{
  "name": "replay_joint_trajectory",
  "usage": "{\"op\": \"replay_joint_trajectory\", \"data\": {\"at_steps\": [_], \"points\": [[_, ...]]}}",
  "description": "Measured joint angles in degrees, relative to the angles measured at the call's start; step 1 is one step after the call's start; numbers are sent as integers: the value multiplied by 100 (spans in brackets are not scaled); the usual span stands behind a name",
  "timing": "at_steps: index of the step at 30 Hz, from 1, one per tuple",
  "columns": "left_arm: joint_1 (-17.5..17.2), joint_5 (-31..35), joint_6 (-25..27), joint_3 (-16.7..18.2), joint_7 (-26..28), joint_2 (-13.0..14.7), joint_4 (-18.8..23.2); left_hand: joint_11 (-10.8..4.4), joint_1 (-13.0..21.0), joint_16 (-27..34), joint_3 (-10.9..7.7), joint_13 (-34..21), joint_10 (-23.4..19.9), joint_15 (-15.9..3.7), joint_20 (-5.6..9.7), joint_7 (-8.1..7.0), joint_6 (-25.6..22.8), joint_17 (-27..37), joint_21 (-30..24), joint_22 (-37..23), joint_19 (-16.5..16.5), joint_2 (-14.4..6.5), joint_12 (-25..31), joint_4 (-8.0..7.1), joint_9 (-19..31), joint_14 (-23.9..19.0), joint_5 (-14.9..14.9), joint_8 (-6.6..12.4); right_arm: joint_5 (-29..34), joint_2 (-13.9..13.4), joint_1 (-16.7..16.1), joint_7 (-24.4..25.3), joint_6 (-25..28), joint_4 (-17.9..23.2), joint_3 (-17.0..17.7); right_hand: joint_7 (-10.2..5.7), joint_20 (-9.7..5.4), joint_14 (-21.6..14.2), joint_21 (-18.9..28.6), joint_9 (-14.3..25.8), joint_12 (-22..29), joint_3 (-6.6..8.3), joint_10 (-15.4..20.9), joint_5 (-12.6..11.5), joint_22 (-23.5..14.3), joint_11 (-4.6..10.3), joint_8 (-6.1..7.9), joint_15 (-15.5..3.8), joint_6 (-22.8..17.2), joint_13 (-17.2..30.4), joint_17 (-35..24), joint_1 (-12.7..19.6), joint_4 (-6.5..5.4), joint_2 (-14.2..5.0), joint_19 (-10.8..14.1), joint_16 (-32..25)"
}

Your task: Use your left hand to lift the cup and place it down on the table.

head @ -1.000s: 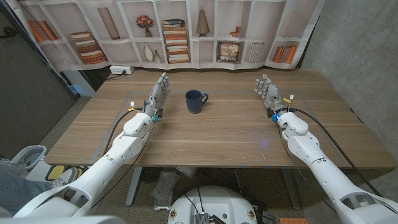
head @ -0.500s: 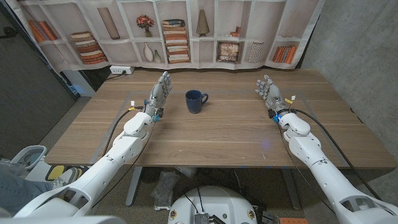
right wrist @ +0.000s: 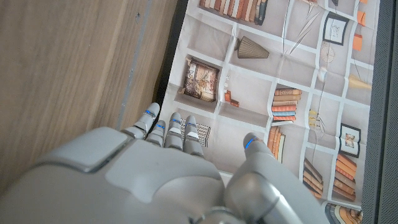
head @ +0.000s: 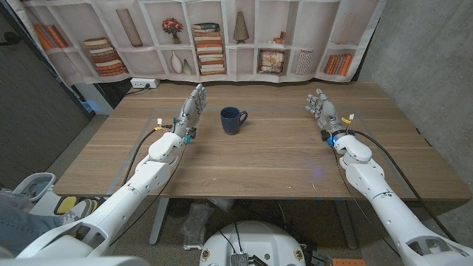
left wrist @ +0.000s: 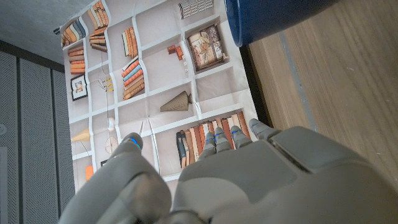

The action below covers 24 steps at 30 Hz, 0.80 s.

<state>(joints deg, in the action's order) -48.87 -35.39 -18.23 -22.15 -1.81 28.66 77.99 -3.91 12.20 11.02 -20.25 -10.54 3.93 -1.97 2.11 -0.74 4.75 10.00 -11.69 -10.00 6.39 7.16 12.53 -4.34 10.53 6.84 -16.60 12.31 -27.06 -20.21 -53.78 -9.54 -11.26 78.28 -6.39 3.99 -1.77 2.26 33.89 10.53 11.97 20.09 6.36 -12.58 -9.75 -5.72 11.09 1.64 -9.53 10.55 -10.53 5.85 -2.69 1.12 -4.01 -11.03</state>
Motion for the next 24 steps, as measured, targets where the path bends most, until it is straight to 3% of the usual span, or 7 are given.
{"op": "replay_joint_trajectory", "data": {"at_steps": [24], "points": [[-195,244,-261,-6,65,144,218,42,209,-1,0,1,-81,-12,-17,2,-79,0,0,1,-107,-47,0,128,0,-49,-39,0,-82,-1,-111,5,-47,134,35,-21,-28,-22,-84,-1,41,-33,92,39,1,-31,0,21,-82,-1,0,60,78,-60,91,-21]]}}
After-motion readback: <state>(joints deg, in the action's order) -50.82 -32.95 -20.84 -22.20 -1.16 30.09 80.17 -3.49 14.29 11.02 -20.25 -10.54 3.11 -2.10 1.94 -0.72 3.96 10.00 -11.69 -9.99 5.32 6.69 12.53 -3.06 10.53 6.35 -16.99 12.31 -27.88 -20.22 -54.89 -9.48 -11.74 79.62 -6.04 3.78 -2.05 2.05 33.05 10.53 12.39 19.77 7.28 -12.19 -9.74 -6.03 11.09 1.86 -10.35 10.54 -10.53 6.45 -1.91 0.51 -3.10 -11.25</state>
